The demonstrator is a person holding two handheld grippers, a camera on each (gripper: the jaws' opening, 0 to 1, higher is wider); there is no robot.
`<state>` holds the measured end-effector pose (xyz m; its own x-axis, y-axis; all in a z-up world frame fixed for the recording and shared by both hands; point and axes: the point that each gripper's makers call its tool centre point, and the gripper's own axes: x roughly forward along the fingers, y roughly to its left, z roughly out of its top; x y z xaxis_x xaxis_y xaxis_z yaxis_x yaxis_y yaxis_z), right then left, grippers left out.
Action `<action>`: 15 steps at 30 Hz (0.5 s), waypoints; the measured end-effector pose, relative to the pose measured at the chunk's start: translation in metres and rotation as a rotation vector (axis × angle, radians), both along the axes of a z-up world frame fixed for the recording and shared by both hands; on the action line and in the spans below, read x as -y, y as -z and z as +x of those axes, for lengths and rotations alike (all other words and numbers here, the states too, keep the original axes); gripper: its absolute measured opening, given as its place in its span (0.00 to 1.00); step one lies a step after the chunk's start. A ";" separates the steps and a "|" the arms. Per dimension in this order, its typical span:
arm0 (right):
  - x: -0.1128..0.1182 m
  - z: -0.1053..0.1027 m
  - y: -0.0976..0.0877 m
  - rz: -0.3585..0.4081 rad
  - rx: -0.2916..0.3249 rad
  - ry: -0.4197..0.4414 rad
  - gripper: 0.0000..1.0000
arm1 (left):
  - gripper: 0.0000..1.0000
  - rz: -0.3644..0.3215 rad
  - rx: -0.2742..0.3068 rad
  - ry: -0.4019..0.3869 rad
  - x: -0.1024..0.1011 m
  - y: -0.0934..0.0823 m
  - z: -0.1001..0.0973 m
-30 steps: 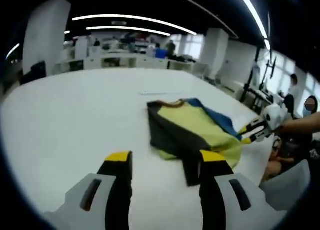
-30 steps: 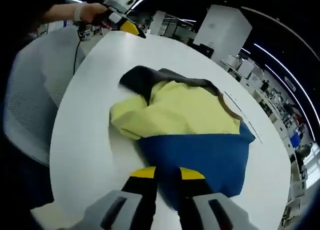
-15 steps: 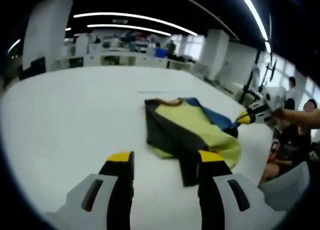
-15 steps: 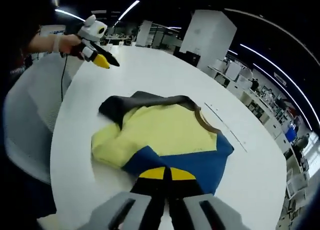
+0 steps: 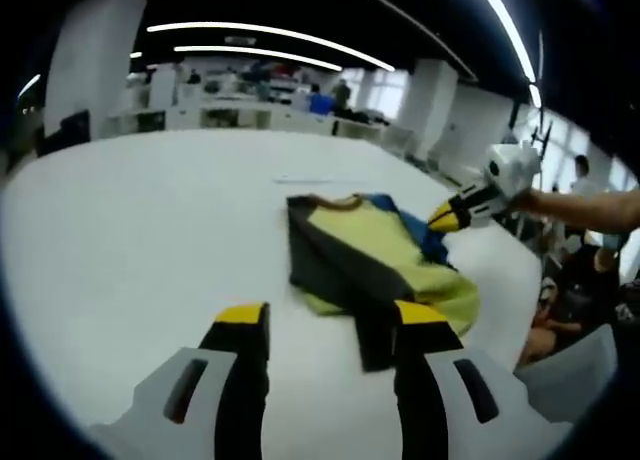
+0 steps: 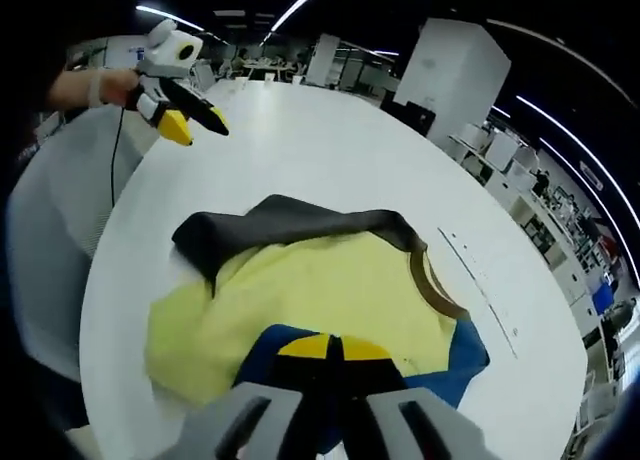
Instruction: Fold the garment on the visible template until the final outline fits inside the template.
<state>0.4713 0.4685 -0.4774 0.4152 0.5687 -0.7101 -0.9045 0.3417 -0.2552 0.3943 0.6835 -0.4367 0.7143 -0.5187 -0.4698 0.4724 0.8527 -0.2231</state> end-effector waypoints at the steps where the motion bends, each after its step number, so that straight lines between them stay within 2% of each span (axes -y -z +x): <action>1: 0.000 0.000 0.003 0.002 -0.013 0.004 0.00 | 0.45 0.000 -0.003 -0.001 -0.001 0.000 0.000; 5: 0.002 0.000 0.004 0.029 -0.015 0.019 0.00 | 0.45 0.000 -0.006 -0.002 -0.004 0.001 -0.001; 7: 0.005 0.001 -0.002 0.043 0.000 0.025 0.09 | 0.45 0.004 -0.008 -0.004 -0.006 0.003 -0.001; 9: 0.009 -0.001 -0.010 0.075 0.013 0.041 0.13 | 0.44 0.004 -0.010 -0.005 -0.007 0.004 -0.001; 12: 0.018 -0.008 -0.019 0.119 0.013 0.066 0.14 | 0.45 0.003 -0.014 -0.007 -0.007 0.005 0.000; 15: 0.030 -0.021 -0.019 0.142 0.007 0.096 0.19 | 0.44 0.000 -0.013 -0.004 -0.005 0.005 0.001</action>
<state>0.4508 0.4381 -0.4586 0.4769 0.6208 -0.6222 -0.8644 0.4596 -0.2040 0.3948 0.6889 -0.4421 0.7102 -0.5156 -0.4794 0.4660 0.8547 -0.2289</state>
